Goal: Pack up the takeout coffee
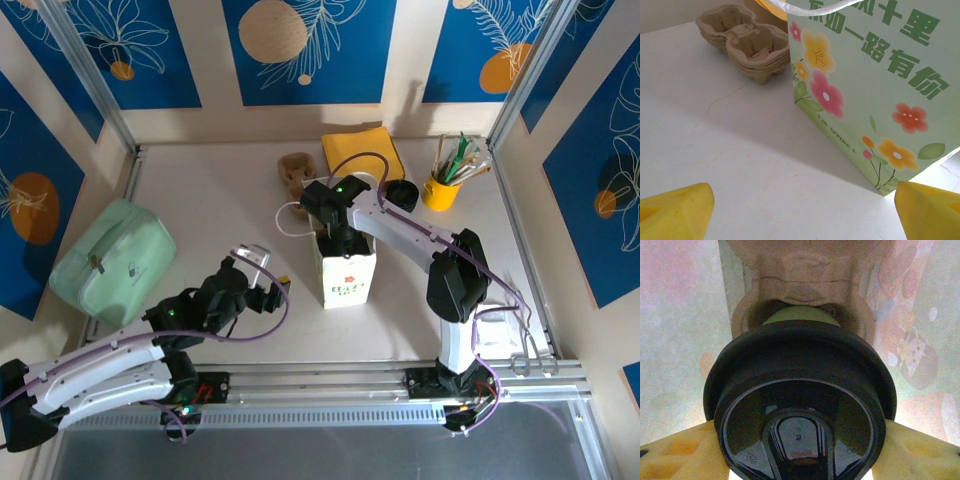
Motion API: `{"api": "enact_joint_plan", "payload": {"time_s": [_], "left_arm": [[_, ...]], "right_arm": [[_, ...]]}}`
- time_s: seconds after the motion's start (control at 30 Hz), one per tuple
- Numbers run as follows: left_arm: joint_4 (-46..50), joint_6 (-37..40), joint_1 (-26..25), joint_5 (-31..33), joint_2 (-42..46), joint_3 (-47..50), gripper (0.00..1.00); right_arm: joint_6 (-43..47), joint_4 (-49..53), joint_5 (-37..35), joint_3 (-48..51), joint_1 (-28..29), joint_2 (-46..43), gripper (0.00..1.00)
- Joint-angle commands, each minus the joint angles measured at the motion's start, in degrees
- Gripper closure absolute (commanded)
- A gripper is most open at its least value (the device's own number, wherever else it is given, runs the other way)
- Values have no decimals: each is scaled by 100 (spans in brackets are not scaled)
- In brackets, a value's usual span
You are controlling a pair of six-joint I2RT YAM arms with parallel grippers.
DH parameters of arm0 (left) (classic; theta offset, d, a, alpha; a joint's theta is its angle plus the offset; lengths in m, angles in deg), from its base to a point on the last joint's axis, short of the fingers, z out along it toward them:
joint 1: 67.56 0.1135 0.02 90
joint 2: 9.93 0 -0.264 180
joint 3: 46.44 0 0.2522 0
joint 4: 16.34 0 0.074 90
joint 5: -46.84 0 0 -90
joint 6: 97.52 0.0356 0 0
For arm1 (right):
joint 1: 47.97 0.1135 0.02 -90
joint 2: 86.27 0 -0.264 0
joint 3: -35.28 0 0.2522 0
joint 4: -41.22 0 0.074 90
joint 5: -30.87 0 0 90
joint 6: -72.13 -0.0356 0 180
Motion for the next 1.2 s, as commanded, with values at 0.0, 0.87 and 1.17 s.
{"api": "enact_joint_plan", "payload": {"time_s": [0.0,0.87,1.17], "left_arm": [[20,-19,-34,77,70,44,7],[-12,-24,-34,66,29,44,7],[-11,-33,-30,46,12,39,7]], "right_arm": [[-72,-37,236,90,42,140,39],[45,-11,312,-55,-124,297,38],[112,-55,385,-101,-212,459,38]]}}
